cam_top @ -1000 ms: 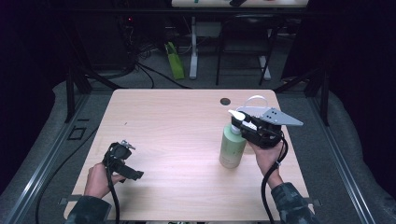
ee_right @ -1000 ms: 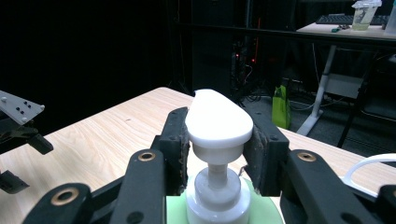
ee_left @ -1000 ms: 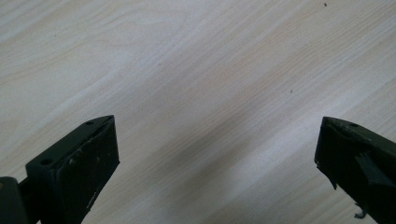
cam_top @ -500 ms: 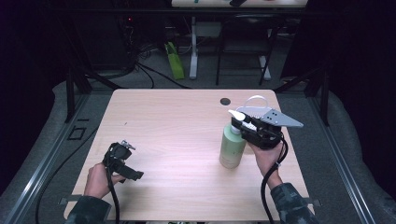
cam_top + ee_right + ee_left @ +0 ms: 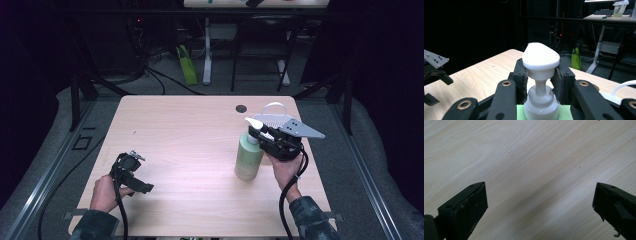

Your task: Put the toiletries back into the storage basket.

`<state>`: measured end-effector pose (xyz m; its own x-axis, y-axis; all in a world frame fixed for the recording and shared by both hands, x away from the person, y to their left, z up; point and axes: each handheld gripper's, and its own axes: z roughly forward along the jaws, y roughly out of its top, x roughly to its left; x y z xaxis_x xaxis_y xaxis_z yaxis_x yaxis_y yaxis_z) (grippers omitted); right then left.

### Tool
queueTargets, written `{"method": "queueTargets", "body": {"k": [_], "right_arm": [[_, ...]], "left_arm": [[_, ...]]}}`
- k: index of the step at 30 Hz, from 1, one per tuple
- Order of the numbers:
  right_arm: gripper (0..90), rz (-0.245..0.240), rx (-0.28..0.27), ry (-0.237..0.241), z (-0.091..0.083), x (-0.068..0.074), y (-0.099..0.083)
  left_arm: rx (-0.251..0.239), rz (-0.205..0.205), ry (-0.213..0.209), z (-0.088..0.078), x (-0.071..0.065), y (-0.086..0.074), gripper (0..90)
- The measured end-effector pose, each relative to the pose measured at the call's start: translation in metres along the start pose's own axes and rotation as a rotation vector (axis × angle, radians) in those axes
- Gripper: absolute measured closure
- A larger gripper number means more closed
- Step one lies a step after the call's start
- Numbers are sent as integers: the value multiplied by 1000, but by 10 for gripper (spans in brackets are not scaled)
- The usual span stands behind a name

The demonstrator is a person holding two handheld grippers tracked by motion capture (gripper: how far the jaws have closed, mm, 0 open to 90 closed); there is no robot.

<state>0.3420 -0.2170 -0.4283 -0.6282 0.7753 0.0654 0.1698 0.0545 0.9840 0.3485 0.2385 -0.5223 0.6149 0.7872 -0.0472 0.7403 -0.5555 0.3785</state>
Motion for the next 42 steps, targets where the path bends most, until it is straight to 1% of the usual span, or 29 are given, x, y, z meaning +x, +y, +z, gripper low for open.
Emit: {"method": "queueTargets", "body": {"k": [4,10,15,17,19,26,27,30,31,32,36,37,42], "right_arm": [[676,-8,0,0,0,0,1],[677,-8,-4,-1,-2,0,4],[677,-8,-13,-4,-5,0,8],[677,-15,-11,-7,-6,-1,9],[677,-8,-13,-7,-6,0,10],[677,-15,-15,-8,-8,0,13],[677,-10,-15,-7,-8,0,14],[677,-22,-20,-8,-10,0,16],[677,-16,-20,-7,-10,0,17],[677,-26,-20,-10,-11,-1,18],[677,-23,-23,-7,-12,0,23],[677,-30,-25,-6,-12,-1,24],[677,-35,-25,3,-12,0,30]], "left_arm": [[1,0,0,0,0,0,0],[1,0,0,0,0,0,0],[-6,-14,0,0,1,0,0],[-5,-15,-1,0,1,0,0],[-1,-15,0,0,1,0,0],[4,-22,2,1,2,0,0],[4,-23,3,1,2,0,0],[4,-26,8,2,2,-1,0],[5,-26,9,2,2,-1,0],[8,-26,14,2,2,-1,0],[17,-31,28,4,2,-1,0],[18,-31,28,4,2,-1,0],[25,-36,37,6,3,-1,1]]}}
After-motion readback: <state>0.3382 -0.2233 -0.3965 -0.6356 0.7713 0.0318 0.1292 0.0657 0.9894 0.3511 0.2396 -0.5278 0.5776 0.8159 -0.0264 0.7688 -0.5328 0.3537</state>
